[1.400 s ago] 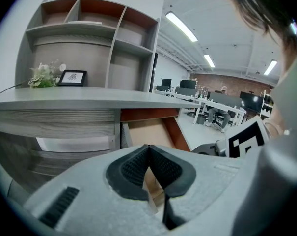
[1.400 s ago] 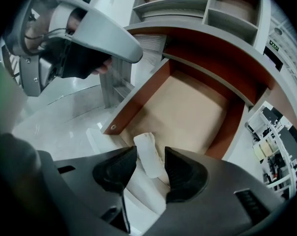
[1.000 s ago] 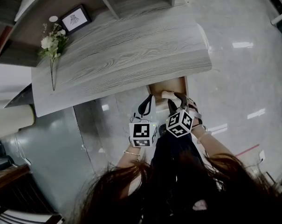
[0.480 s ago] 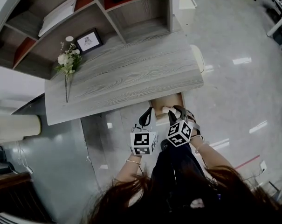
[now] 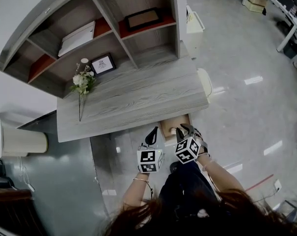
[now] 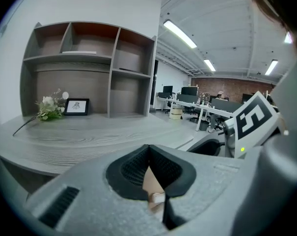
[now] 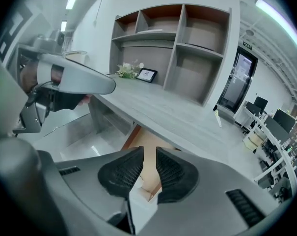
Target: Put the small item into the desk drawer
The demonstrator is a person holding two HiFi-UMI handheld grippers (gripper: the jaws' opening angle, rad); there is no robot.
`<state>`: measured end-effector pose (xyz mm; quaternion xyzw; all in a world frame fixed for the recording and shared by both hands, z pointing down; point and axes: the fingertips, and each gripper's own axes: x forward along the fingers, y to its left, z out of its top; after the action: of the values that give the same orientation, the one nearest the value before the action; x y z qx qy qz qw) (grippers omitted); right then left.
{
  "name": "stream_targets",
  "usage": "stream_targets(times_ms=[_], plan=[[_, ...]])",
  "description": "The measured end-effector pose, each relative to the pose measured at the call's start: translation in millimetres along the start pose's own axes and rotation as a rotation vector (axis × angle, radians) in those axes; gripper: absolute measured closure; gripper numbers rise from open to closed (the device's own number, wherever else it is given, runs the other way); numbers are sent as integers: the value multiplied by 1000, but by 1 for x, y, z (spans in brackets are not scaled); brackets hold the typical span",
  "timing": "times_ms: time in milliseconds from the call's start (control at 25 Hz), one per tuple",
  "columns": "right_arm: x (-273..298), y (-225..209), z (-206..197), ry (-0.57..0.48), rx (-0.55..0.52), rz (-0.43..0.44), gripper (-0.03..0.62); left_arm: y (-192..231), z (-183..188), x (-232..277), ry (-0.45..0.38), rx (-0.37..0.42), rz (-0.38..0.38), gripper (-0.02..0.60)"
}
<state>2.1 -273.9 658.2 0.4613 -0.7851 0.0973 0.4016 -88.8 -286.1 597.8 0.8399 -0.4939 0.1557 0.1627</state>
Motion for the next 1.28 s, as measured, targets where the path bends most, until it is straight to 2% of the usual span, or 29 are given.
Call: stream_targets(times_ms=[880,1280], plan=[[-96,-31,82,-179,74,-95,545,-14,98,-49,-103,13,-7,566],[-130,-55,120,-253,81,-154,563,-22,146,-62,-138,49,-39,566]])
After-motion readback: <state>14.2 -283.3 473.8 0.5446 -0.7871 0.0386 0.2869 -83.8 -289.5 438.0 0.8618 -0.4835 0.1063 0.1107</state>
